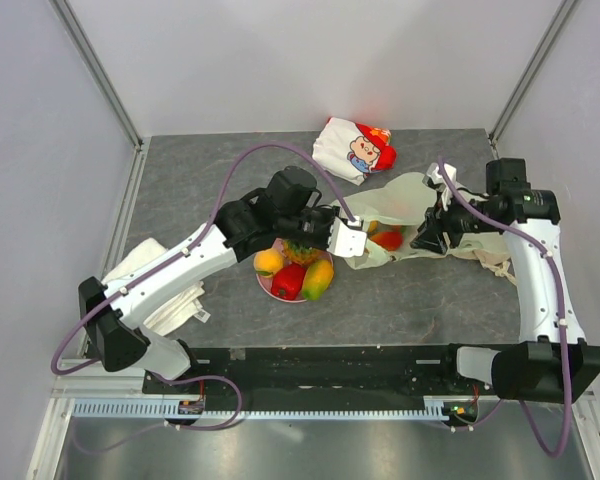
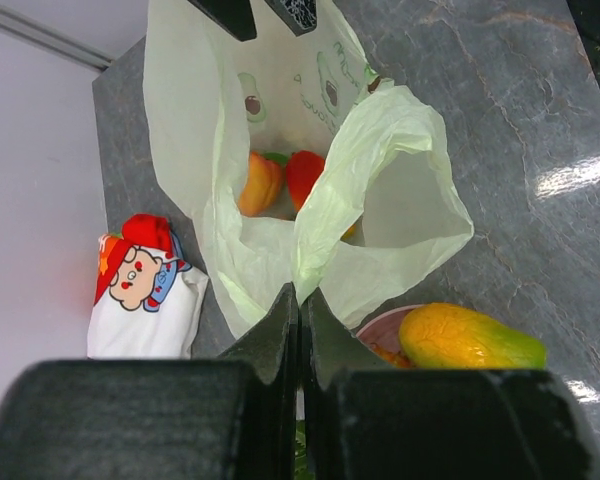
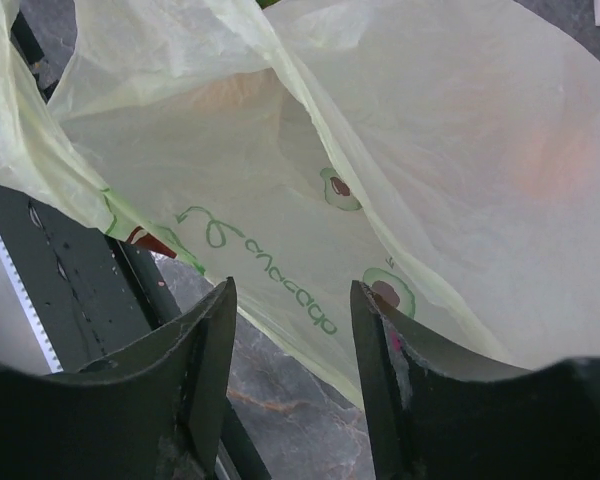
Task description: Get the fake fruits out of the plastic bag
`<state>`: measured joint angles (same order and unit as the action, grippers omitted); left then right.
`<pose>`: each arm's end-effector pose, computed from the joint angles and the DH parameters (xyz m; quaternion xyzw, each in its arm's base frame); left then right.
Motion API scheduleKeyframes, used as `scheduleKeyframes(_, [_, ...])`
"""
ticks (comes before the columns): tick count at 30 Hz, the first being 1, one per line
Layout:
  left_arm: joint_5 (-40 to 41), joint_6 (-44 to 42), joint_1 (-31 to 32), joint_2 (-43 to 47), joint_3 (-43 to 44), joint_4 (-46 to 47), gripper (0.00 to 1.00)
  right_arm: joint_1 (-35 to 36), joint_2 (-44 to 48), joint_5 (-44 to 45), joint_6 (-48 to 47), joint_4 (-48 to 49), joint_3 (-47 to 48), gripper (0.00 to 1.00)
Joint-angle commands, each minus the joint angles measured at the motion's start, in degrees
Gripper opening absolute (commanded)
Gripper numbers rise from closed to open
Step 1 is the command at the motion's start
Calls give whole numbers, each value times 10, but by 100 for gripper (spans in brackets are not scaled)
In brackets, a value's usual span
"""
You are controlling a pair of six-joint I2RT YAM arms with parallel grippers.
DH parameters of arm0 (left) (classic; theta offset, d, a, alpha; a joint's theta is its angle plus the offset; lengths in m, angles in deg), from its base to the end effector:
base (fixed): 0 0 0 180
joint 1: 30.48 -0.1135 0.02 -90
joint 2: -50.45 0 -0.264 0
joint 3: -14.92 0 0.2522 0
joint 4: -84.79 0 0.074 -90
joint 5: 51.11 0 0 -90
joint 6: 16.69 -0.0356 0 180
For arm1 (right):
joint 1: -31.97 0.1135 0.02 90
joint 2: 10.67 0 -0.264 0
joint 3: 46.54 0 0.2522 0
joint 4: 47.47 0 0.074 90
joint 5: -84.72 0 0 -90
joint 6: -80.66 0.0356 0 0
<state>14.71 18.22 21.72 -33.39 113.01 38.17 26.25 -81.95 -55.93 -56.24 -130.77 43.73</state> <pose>0.1883 -0.2666 0.3810 0.7498 0.4266 -0.1716 0.4758 0.2173 0.0059 0.3586 -0.3989 0.7915 0.2848 0.3650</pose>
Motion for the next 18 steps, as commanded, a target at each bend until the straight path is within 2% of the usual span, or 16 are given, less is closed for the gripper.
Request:
scheduleKeyframes(1, [-1, 17, -1, -8, 20, 19, 2, 14, 2, -9, -50, -12, -11, 51])
scheduleKeyframes(7, [16, 36, -1, -10, 25, 42, 2, 31, -47, 2, -32, 16, -33, 44])
scheduleKeyframes(14, [26, 32, -1, -12, 22, 46, 2, 40, -50, -21, -3, 19, 25, 44])
scheduleKeyframes(18, [33, 31, -1, -15, 23, 48, 2, 43, -59, -37, 22, -13, 74, 44])
